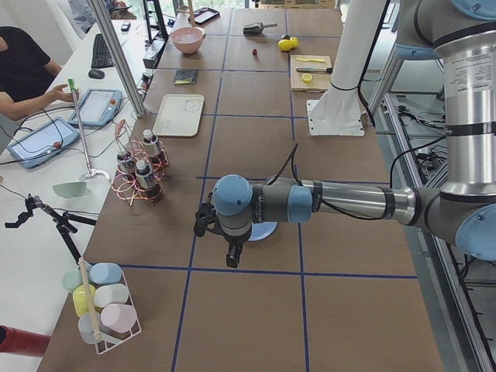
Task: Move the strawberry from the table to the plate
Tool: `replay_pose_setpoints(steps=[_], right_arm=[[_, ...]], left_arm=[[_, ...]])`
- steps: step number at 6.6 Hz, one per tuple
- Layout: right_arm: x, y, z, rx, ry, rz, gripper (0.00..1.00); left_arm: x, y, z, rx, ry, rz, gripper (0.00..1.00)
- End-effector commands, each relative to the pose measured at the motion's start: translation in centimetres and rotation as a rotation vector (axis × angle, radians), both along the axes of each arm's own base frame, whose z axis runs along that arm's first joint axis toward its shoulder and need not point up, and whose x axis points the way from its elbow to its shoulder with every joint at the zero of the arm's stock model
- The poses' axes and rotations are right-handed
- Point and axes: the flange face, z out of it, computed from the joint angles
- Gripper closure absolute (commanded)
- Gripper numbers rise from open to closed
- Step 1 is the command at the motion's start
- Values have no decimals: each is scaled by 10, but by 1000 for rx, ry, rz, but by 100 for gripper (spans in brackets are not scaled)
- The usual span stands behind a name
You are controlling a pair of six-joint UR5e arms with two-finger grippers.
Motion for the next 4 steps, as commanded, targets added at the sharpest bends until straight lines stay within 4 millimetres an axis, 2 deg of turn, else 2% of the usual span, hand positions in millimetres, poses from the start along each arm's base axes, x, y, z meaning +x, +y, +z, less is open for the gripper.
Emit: replay_pose_setpoints(steps=[1,2,3,4], right_arm=[[-1,1,0,-5,-8,2,0],[-3,1,-1,-7,-34,2,0],[-4,2,-2,-4,-51,-3,0],[-4,2,-2,2,-49,-9,0]], left_arm=[[53,-8,-4,80,26,116,0],[72,-11,11,107,35,158,0],[98,-10,37,155,76,212,0],[136,-7,53,135,91,228,0]])
